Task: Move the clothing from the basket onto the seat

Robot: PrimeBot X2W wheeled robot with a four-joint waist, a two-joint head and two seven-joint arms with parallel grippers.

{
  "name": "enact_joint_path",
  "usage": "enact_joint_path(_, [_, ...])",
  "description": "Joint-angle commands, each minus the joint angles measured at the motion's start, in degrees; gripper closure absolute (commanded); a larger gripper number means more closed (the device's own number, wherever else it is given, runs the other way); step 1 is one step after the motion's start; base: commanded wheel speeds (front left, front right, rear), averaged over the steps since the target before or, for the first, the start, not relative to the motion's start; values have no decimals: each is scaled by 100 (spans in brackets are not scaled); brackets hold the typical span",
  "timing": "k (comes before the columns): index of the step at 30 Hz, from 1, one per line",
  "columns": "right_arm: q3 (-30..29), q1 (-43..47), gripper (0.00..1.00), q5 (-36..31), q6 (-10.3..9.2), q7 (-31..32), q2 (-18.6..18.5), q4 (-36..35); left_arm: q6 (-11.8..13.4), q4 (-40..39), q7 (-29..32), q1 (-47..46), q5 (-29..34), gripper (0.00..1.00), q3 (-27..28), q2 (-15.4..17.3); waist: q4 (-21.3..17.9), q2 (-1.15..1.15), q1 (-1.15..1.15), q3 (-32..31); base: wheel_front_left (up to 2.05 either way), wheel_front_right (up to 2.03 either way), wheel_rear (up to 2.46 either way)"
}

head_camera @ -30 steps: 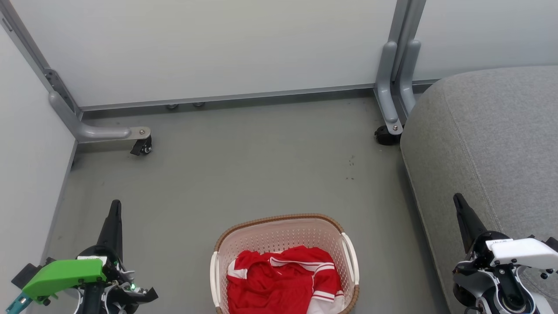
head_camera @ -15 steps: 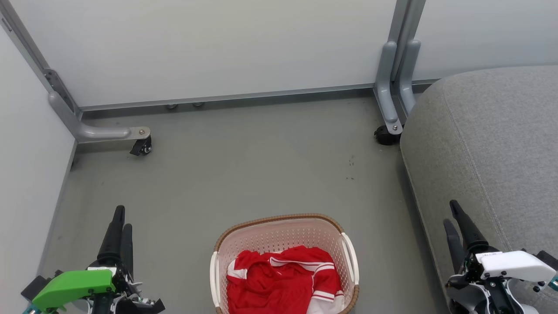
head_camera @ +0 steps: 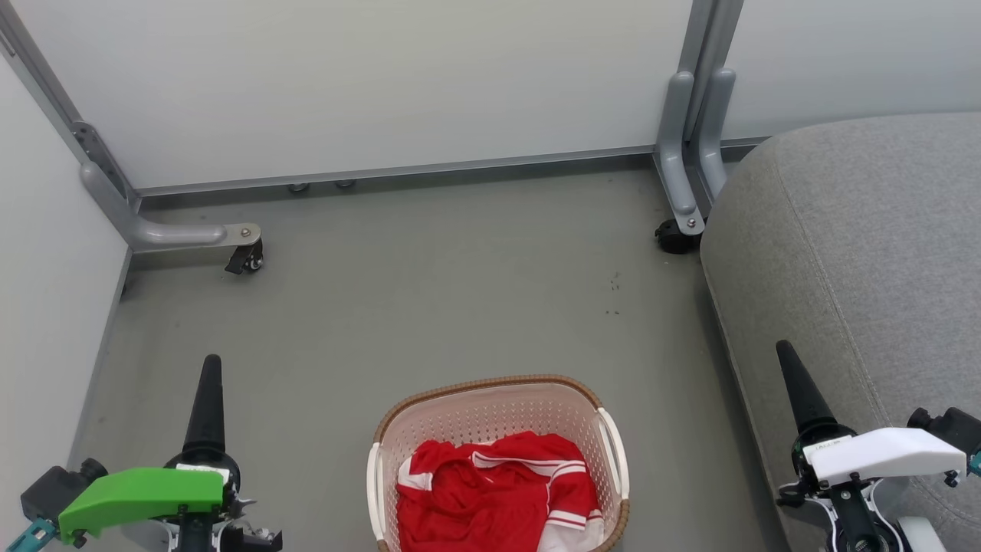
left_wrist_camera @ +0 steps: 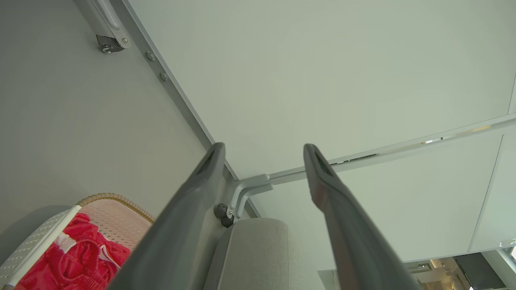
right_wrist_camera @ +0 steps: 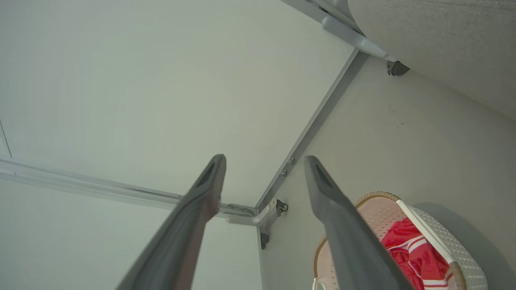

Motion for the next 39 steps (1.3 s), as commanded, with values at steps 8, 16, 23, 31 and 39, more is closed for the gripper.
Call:
enact_joint_path(8, [229, 54, 0, -1063, 3, -231, -65, -299, 216, -312, -221, 86, 1097, 0, -211, 37, -21, 0, 0, -16, 0, 0, 0])
enact_joint_path(16, [396, 151, 0, -1798, 3, -409, -85, -352, 356, -444, -397, 212, 1841, 0, -358, 41, -35, 0, 0, -57, 0, 0, 0])
enact_joint_path(23, [513, 227, 0, -2335, 3, -543, -91, -397, 429, -571, -533, 316, 2405, 0, -458, 44, -43, 0, 0, -99, 0, 0, 0])
enact_joint_path(31, [645, 291, 0, -2929, 2, -690, -106, -444, 484, -656, -676, 437, 3010, 0, -528, 47, -61, 0, 0, -146, 0, 0, 0])
enact_joint_path(39, [735, 386, 0, -3462, 2, -831, -115, -489, 528, -731, -816, 571, 3615, 0, -627, 50, -79, 0, 0, -205, 0, 0, 0])
